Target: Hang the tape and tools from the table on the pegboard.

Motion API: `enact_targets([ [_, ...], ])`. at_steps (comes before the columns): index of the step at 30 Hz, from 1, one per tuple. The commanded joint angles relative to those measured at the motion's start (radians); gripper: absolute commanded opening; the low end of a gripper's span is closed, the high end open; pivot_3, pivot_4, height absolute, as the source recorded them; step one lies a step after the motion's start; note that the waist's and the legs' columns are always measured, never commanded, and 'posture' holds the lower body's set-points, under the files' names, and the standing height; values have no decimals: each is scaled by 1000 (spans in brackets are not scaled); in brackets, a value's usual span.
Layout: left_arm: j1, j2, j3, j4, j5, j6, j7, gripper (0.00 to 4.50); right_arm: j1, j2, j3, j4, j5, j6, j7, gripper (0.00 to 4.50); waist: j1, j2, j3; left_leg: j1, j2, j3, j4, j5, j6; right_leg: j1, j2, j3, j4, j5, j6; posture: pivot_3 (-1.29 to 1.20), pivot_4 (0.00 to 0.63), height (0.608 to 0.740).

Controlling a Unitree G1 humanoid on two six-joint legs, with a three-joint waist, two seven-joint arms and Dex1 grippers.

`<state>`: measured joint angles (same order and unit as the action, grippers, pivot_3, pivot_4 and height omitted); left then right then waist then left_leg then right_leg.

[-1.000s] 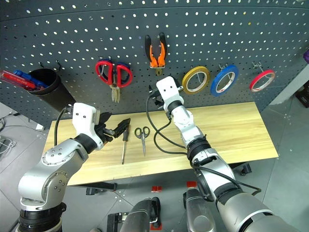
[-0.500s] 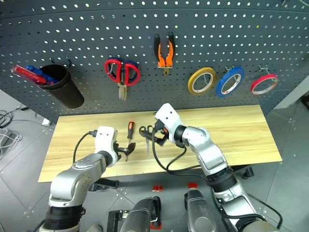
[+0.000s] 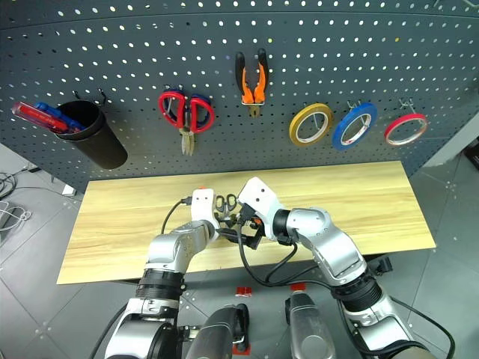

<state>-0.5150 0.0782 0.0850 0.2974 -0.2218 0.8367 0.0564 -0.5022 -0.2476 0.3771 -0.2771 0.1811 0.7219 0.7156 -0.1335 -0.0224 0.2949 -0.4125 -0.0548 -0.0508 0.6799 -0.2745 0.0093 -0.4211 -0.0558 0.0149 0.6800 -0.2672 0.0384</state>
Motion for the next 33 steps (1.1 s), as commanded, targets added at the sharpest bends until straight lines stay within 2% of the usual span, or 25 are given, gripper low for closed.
enact_targets([
  [1, -11, -23, 37, 70, 3, -8, 22, 4447, -21, -14, -6, -75, 36, 34, 17, 4500, -3, 0, 0, 0, 0, 0, 0, 0, 0, 0, 0, 0, 0, 0, 0, -277, 324, 740],
  [2, -16, -27, 41, 83, 5, -10, 23, 4447, -23, -18, -8, -81, 41, 43, 17, 4500, -4, 0, 0, 0, 0, 0, 0, 0, 0, 0, 0, 0, 0, 0, 0, -281, 324, 740],
  [5, -31, -32, 47, 119, 9, -11, 21, 3942, -27, -31, -14, -96, 54, 69, 12, 4500, -5, 0, 0, 0, 0, 0, 0, 0, 0, 0, 0, 0, 0, 0, 0, -287, 323, 740],
  [16, -27, -7, 55, 154, 24, -21, -22, 509, -53, -45, -72, -95, 125, 195, -24, 4500, -6, 0, 0, 1, 0, 0, 0, 0, 0, 1, -1, 0, 0, 0, 0, -298, 314, 740],
  [18, -14, 2, 47, 139, 28, -14, -34, 17, -53, -48, -77, -97, 132, 204, -28, 4500, -7, 0, 0, 1, 0, 0, 0, 0, 0, 1, 0, 0, 0, 0, 0, -299, 313, 740],
  [29, 88, -8, 40, -86, 27, -3, -19, 17, -51, -64, -73, -98, 138, 193, -39, 4500, -8, 0, 0, 1, 0, 0, -1, 0, 0, 1, 0, 0, 0, 0, 0, -292, 307, 740],
  [33, 137, 4, -20, -219, 68, -49, -24, 17, -51, -69, -72, -97, 134, 184, -39, 4500, -8, 0, 0, 0, 0, 0, -1, 0, 0, 0, 0, 0, -1, 0, 0, -291, 305, 740],
])
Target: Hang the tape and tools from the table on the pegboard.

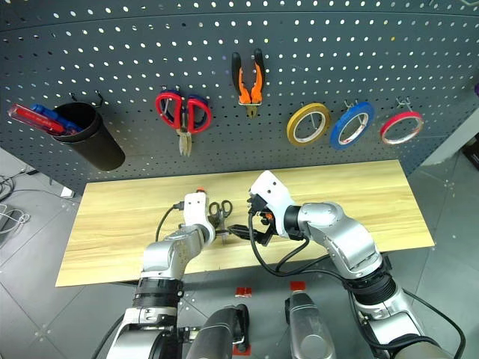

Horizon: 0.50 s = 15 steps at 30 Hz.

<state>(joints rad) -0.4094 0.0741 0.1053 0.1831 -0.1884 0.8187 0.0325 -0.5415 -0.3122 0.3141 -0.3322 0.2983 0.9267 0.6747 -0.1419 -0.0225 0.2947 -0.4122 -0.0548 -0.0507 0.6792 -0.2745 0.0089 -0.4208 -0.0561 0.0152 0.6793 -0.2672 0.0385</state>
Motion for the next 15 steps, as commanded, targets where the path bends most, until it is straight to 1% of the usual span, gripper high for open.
enact_targets([
  [1, 40, 12, -52, -128, 42, -35, -3, 17, -12, -6, -8, -43, 16, -25, 3, 4500, 0, 0, 0, -1, 0, 0, 0, 0, 0, 0, 0, 0, 0, 0, 0, -291, 305, 740],
  [5, 204, 91, -134, -419, 142, -198, -17, 17, -6, -17, -33, -80, 13, -103, 9, 4500, -4, 0, 0, -3, 0, 0, 0, 1, -2, -2, 0, 0, -1, 0, 0, -299, 305, 740],
  [8, 319, 125, -134, -560, 182, -266, -11, 17, 0, -19, -55, -102, 19, -150, 6, 4500, -5, 0, 0, -3, 1, 0, -1, 0, -1, -2, 0, 1, -1, 0, 0, -298, 307, 740],
  [11, 412, 107, -107, -639, 176, -264, 0, 17, 12, -33, -70, -110, 22, -170, 8, 4500, -3, 0, 0, -3, 1, 0, -1, 0, 0, -2, 0, 1, -2, 0, 0, -284, 307, 740],
  [15, 441, 62, -99, -656, 137, -203, -8, 17, 28, -54, -55, -94, 7, -188, 14, 4500, 5, -1, 1, -3, 1, 0, 0, 0, 1, -1, 0, 0, -2, 0, 0, -282, 307, 740],
])
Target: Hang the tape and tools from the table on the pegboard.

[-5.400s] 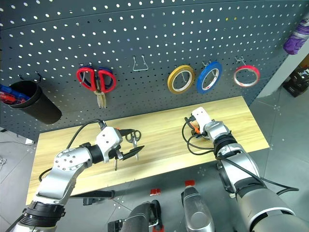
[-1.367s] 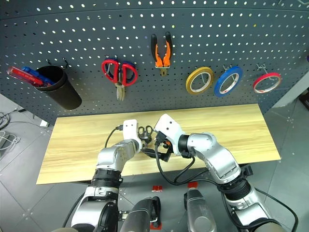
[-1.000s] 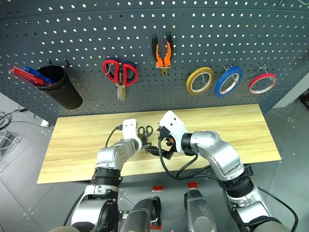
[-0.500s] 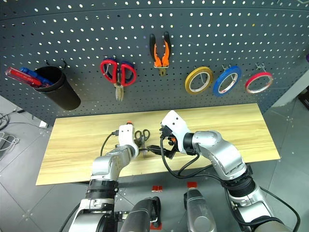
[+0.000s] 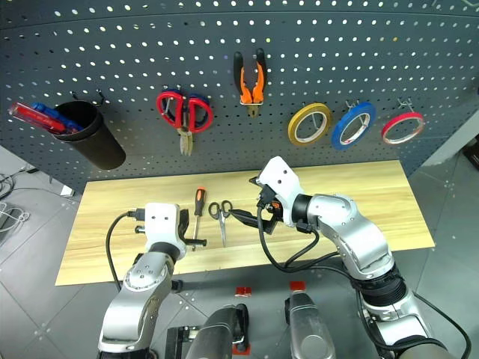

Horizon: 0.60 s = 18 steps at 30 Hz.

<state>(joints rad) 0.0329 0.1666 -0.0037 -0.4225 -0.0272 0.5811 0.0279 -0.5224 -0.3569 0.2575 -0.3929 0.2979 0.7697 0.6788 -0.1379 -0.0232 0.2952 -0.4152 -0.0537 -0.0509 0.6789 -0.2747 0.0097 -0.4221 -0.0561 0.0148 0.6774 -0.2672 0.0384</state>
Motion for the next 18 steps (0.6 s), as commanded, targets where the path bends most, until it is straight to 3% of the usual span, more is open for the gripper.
enact_targets([
  [1, -13, -42, 8, -43, -30, 72, -2, 197, 10, -11, 4, -32, 9, -27, 10, 4500, 1, 0, 0, 0, 0, 0, 0, 0, 0, 0, 0, 0, 0, 0, 0, -280, 307, 740],
  [4, -72, -66, 3, -4, -29, 164, 6, 877, 9, -22, 17, -28, 16, -4, 19, 4500, 0, -1, 0, 0, 0, 0, 0, 0, 0, 0, 0, 0, 0, 0, 0, -281, 308, 740],
  [13, -316, -164, 47, 251, -65, 336, 21, 3762, 22, -84, 83, -46, 17, 81, 49, 4500, -2, -3, 2, 0, 0, 0, 1, 0, 0, 1, 1, -1, 1, 0, 0, -303, 309, 740],
  [18, -426, -203, 86, 401, -59, 386, 58, 3762, 21, -82, 83, -48, 22, 97, 47, 4500, -5, -4, 2, 0, 0, 0, 1, 0, 0, 0, 1, -1, 1, 0, 0, -316, 311, 740],
])
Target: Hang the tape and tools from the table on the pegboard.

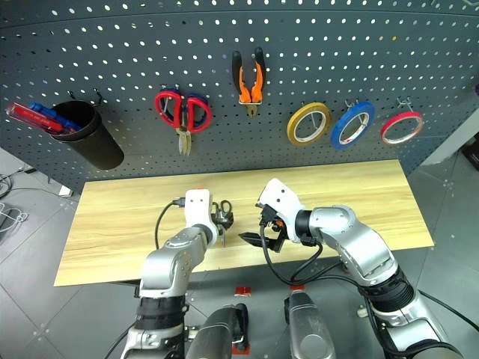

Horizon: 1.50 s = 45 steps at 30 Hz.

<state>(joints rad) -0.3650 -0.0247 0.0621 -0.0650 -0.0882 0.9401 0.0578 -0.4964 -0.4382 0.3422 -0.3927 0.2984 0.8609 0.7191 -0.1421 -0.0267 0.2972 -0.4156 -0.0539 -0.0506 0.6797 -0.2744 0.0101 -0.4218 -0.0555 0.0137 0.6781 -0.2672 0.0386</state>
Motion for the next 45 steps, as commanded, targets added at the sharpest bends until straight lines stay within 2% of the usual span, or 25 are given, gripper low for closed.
enact_targets([
  [1, -42, -17, 29, 67, 3, 37, 37, 3762, -6, 1, -3, -49, 25, 12, 6, 4500, -1, 0, 0, 0, 0, 0, 0, 0, 0, 0, 0, 0, 0, 0, 0, -318, 311, 740],
  [12, -126, -35, 143, 248, -18, 69, 94, 3762, -58, -1, -16, -52, 66, 53, 19, 4500, -3, -1, 0, 0, 0, 0, 0, 0, 0, 0, 0, 0, 0, 0, 0, -337, 314, 740],
  [22, -179, -14, 182, 393, -50, 73, 62, 3762, -76, 39, -43, -35, 113, 119, -3, 4500, -3, 0, 0, 1, 0, 0, 0, 0, -1, 1, 0, 0, 0, 0, 0, -326, 311, 740],
  [31, -183, -1, 164, 480, -45, 100, 32, 3762, -103, 52, -69, -7, 146, 165, -16, 4500, -1, 5, -4, 3, -1, 0, 0, 0, -1, 2, -1, 0, 1, 0, 0, -328, 307, 740],
  [35, -174, -8, 170, 491, -48, 92, 28, 2925, -105, 69, -92, -3, 169, 197, -32, 4500, -1, 6, -4, 4, -1, 0, 0, 0, -1, 3, -1, 0, 1, 0, 0, -330, 307, 740],
  [43, -153, 23, 127, 516, -24, 69, -6, 394, -108, 81, -129, 14, 210, 249, -53, 4500, 1, 8, -5, 8, -1, 0, -1, 0, -1, 6, -1, 0, 0, 0, 0, -333, 301, 740],
  [45, -149, 29, 123, 515, -23, 64, -12, 376, -109, 81, -131, 16, 215, 250, -57, 4500, 1, 8, -5, 10, -1, 0, -1, 0, -1, 9, -1, 0, 0, 0, 1, -334, 300, 740],
])
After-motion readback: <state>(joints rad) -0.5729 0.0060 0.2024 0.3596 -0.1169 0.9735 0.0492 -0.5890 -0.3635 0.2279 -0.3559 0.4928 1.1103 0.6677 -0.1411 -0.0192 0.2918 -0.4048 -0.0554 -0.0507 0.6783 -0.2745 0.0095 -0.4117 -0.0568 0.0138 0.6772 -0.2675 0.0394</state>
